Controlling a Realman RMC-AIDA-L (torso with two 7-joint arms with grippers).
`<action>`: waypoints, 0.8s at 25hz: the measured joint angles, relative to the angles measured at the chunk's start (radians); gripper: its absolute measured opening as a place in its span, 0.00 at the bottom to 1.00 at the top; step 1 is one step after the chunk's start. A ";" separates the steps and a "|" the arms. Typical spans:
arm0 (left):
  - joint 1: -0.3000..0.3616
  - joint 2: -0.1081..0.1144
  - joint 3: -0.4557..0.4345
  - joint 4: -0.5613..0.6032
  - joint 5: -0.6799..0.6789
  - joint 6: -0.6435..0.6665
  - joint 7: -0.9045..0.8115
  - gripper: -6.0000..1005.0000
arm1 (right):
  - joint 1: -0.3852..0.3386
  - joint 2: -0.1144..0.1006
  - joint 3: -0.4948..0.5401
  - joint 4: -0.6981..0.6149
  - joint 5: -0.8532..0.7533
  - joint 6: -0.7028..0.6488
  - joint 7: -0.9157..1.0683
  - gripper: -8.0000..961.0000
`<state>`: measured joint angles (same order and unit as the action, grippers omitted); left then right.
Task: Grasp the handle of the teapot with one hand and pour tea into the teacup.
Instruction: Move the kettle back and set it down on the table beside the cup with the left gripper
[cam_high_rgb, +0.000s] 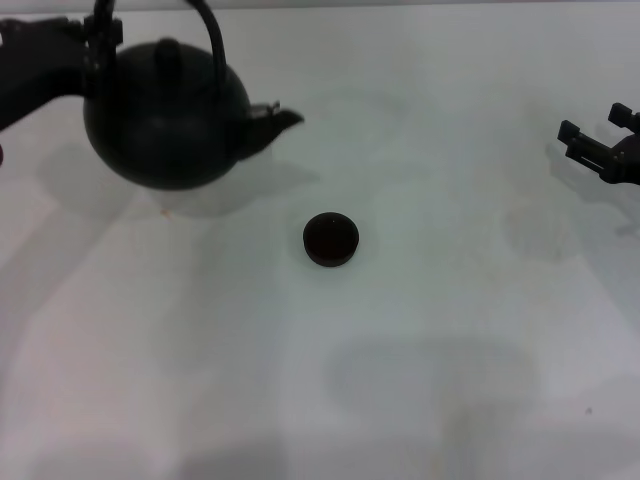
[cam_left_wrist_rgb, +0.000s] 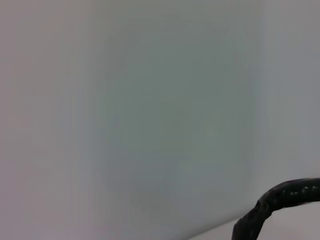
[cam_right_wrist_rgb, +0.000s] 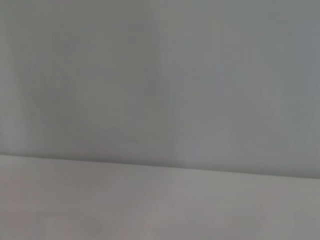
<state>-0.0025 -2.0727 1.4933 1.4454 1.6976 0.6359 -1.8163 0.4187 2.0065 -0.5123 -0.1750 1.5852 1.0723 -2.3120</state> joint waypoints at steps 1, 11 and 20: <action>0.001 -0.001 -0.003 -0.019 -0.032 0.011 0.041 0.11 | 0.000 0.000 0.000 0.000 0.000 0.000 0.000 0.88; -0.019 -0.001 -0.145 -0.386 -0.544 0.315 0.621 0.11 | 0.001 0.000 -0.002 0.003 -0.001 -0.002 0.000 0.88; -0.041 -0.001 -0.202 -0.610 -0.638 0.382 0.817 0.11 | 0.007 0.000 -0.005 0.003 -0.006 -0.009 0.000 0.88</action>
<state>-0.0440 -2.0736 1.2909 0.8352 1.0596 1.0179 -0.9990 0.4254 2.0064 -0.5172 -0.1717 1.5791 1.0628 -2.3116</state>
